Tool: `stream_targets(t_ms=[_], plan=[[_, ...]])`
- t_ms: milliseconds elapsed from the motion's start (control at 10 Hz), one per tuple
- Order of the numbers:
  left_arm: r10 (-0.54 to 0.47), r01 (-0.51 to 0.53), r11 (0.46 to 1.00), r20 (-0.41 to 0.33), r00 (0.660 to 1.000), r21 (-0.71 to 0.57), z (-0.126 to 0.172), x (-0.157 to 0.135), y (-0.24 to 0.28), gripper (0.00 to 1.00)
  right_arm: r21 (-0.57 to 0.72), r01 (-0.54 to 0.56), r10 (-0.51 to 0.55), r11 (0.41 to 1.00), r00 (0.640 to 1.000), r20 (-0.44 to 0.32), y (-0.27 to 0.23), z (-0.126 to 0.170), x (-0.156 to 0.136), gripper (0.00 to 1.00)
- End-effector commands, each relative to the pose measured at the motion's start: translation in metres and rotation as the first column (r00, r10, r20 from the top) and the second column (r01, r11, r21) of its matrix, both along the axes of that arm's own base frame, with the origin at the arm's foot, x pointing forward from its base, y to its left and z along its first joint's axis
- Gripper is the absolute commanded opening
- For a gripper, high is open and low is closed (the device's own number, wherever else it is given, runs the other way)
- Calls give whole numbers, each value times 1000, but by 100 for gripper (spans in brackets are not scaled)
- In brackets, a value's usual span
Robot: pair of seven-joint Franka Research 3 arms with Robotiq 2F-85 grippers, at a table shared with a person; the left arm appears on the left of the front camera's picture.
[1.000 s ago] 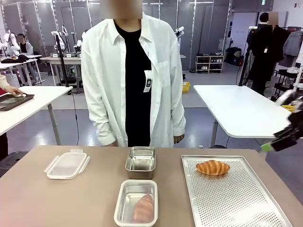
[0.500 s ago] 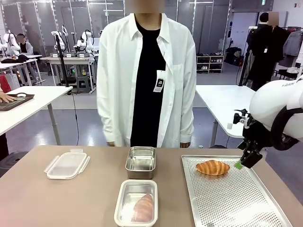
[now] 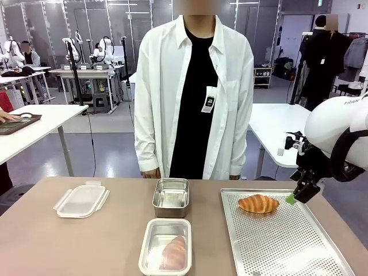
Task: Place the bread into the airtight container.
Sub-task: Pick up a Butter Roll and place it into an empty Airtight Container.
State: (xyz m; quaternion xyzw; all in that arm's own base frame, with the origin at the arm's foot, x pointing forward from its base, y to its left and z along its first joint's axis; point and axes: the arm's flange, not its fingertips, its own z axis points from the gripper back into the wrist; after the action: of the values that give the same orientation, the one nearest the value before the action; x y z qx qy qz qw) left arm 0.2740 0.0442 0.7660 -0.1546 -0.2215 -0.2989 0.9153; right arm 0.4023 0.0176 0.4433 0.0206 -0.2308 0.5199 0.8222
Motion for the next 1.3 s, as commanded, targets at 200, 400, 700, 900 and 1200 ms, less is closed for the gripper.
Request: stream_targets(t_ms=[200, 400, 700, 900, 1200], plan=[[-22, 22, 1000, 5, 1000, 6, 0, -1, 1, 100, -2, -170, 168, 985, 975, -143, 21, 8, 40, 100], [-22, 22, 1000, 5, 1000, 6, 0, -1, 1, 100, -156, -248, 216, 956, 957, -196, 47, 6, 75, 100], [-22, 22, 1000, 5, 1000, 6, 0, -1, 1, 100, -228, -342, 282, 911, 923, -260, 81, -23, 129, 100], [-22, 22, 1000, 5, 1000, 6, 0, -1, 1, 100, -262, -338, 271, 904, 927, -261, 89, -41, 153, 100], [-22, 22, 1000, 5, 1000, 6, 0, -1, 1, 100, -270, -310, 226, 912, 927, -300, 90, -73, 179, 100]])
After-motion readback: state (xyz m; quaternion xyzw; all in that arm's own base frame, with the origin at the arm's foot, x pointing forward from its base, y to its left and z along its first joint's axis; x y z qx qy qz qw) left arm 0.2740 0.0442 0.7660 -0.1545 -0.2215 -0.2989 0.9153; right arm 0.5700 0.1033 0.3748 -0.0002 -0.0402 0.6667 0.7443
